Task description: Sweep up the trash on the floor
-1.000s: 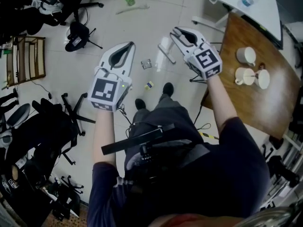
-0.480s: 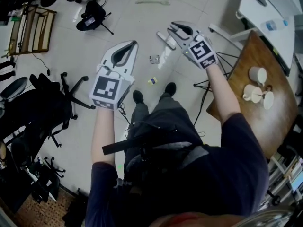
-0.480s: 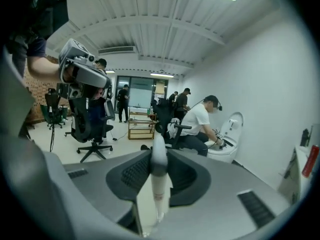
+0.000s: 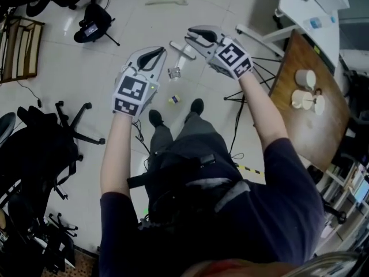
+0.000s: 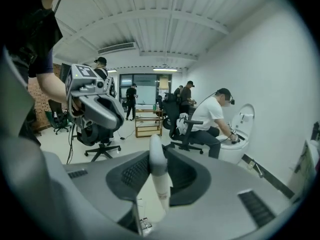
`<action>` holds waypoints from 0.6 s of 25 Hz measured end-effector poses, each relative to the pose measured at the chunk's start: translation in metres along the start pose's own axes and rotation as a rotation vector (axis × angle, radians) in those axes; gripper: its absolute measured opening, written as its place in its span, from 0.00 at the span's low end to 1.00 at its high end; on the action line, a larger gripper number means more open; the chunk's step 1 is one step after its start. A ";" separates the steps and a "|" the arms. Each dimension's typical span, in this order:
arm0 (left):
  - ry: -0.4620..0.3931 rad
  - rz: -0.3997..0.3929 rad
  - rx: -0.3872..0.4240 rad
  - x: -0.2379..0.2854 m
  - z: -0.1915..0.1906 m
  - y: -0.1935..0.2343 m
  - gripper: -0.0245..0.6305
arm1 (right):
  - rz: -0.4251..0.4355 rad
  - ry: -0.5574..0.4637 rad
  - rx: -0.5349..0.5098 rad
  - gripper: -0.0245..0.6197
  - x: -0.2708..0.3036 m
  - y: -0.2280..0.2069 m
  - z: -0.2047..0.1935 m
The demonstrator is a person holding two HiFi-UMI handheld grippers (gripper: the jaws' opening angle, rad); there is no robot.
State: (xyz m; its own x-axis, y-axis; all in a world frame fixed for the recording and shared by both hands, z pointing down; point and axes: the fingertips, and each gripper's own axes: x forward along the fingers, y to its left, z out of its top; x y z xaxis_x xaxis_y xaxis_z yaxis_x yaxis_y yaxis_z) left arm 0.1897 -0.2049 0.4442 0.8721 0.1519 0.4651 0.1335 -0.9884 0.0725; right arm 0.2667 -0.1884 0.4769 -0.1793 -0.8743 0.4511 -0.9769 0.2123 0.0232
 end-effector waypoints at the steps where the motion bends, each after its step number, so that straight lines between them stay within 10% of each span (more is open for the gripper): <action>1: 0.017 -0.047 -0.006 0.007 -0.009 -0.002 0.26 | 0.002 0.004 0.006 0.21 0.001 0.003 0.001; 2: 0.036 -0.085 0.000 0.015 -0.017 -0.005 0.40 | 0.005 0.006 0.013 0.21 0.002 0.006 0.001; 15: 0.118 -0.195 0.196 0.145 -0.058 -0.024 0.40 | 0.093 -0.011 0.079 0.22 0.004 0.030 -0.001</action>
State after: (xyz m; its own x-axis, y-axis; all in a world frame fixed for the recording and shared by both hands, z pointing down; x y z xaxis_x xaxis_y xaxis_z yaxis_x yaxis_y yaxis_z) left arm 0.2860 -0.1595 0.5612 0.7616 0.3269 0.5596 0.3917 -0.9201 0.0043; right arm 0.2371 -0.1851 0.4798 -0.2699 -0.8571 0.4387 -0.9622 0.2578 -0.0883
